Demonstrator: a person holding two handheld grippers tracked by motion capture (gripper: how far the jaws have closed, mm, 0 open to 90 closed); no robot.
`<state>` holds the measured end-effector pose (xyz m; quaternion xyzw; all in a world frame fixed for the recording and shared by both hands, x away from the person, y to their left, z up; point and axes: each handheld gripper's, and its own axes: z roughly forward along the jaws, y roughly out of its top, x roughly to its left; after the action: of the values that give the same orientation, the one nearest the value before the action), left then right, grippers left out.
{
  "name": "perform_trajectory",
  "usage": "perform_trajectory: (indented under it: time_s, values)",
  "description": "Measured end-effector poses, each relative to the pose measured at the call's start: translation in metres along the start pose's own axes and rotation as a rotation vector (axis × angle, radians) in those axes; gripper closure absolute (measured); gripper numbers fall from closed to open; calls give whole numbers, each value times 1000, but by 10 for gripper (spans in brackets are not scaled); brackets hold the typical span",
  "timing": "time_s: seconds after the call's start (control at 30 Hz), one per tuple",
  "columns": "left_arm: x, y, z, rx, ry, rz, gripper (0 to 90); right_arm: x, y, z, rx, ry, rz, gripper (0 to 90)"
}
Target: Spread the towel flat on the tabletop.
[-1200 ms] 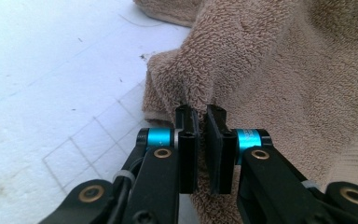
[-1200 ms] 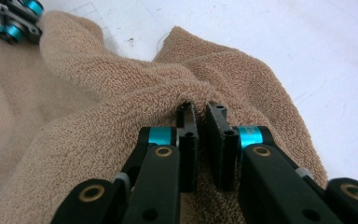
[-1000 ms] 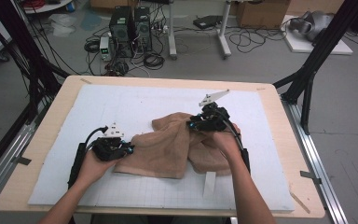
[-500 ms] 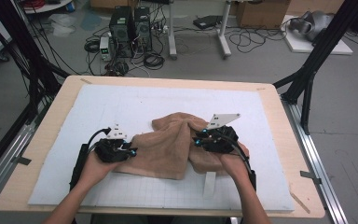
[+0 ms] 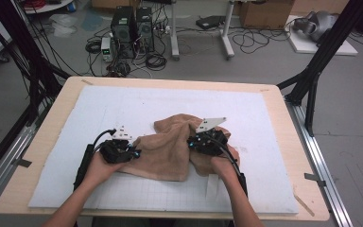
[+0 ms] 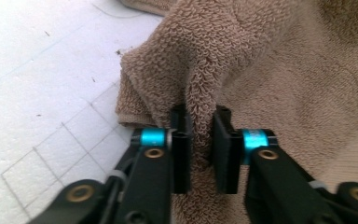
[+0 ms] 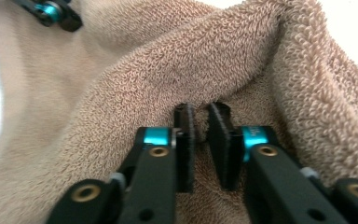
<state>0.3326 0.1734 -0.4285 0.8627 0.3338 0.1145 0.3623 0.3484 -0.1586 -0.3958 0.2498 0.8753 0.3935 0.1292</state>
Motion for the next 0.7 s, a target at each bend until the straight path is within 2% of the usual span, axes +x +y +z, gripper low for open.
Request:
perform_trajectory:
  time_s: [0.1,0.23,0.27,0.3,0.37,0.4,0.47,0.57,0.7]
  values:
    - [0,0,-4,-15,-4,-3,817,1,-1,-8,-4,14,-10,840]
    - [-1,-1,-9,-27,1,3,824,4,-8,-29,-15,35,-7,855]
    - [-1,-1,-10,-27,3,4,825,4,-14,-41,-14,26,-13,860]
    - [-1,-1,-10,-31,2,2,825,4,-14,-41,-14,26,-13,860]
    - [-2,-1,-12,-35,7,0,824,5,-24,-58,-16,22,-13,863]
    - [-2,-1,-13,-38,3,-1,824,5,-24,-58,-16,22,-13,863]
    - [-4,0,-15,-42,4,1,825,4,-30,-69,-17,18,-12,863]
    - [-6,0,-19,-54,3,-2,825,2,-38,-90,-47,18,8,864]
    - [-8,2,-24,-84,-24,-15,825,0,-40,-116,-51,-1,2,865]
